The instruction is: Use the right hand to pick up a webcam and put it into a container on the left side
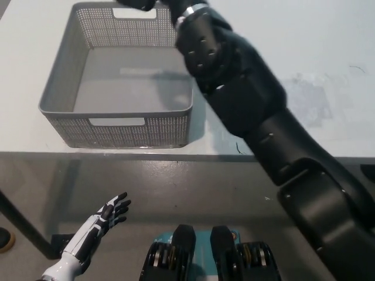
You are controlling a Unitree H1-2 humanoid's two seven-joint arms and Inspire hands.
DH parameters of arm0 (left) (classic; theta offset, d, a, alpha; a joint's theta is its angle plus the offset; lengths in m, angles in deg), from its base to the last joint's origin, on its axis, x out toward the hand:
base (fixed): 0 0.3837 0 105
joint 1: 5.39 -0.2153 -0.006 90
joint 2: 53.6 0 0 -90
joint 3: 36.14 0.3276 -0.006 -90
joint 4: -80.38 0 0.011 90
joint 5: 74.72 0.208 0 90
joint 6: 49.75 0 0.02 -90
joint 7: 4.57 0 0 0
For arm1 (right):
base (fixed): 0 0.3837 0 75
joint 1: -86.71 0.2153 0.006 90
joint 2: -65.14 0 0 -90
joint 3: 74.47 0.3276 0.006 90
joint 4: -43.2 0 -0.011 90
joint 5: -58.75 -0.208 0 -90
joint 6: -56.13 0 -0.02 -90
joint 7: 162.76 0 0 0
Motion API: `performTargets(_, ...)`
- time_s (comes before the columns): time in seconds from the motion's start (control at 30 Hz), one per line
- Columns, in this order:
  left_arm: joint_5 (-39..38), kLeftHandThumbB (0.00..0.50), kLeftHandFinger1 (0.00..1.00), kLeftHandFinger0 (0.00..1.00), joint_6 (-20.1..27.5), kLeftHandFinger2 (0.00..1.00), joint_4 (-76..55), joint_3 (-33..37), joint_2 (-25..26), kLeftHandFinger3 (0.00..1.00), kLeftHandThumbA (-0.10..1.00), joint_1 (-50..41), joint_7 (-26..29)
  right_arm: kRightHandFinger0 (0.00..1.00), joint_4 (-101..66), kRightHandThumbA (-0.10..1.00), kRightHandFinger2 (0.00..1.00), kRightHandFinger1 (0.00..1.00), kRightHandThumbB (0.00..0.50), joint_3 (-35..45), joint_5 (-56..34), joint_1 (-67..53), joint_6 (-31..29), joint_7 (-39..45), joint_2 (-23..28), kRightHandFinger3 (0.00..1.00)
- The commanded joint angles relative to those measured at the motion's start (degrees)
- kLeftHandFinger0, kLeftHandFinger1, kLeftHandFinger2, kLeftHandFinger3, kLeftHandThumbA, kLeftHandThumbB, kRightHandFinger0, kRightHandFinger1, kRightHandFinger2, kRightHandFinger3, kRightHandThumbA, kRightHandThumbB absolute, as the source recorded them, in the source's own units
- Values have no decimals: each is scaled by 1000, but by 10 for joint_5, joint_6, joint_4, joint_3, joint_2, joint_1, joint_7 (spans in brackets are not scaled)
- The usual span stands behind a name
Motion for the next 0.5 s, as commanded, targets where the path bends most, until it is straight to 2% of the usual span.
performTargets(0.0,4,253,1000,1000,14,1000,-8,2,11,1000,1000,3,-7,0,44,-100,687,234,196,-6,10,66,-46,-36,-19,816)
performTargets(0.17,0,267,1000,1000,16,1000,-7,1,11,1000,1000,3,-8,0,143,-100,680,257,172,-5,6,82,-88,-64,-28,774)
performTargets(0.23,0,279,1000,1000,16,1000,-6,2,13,1000,1000,3,-11,0,185,-100,722,289,176,-5,7,90,-80,-66,-30,805)
performTargets(0.33,5,296,1000,1000,12,1000,-7,5,12,1000,1000,6,-9,0,225,-100,759,303,179,-7,7,93,-95,-69,-25,769)
performTargets(0.47,11,298,1000,1000,13,1000,-10,6,11,1000,1000,7,-5,0,257,-100,745,301,186,-13,11,92,-121,-75,-23,755)
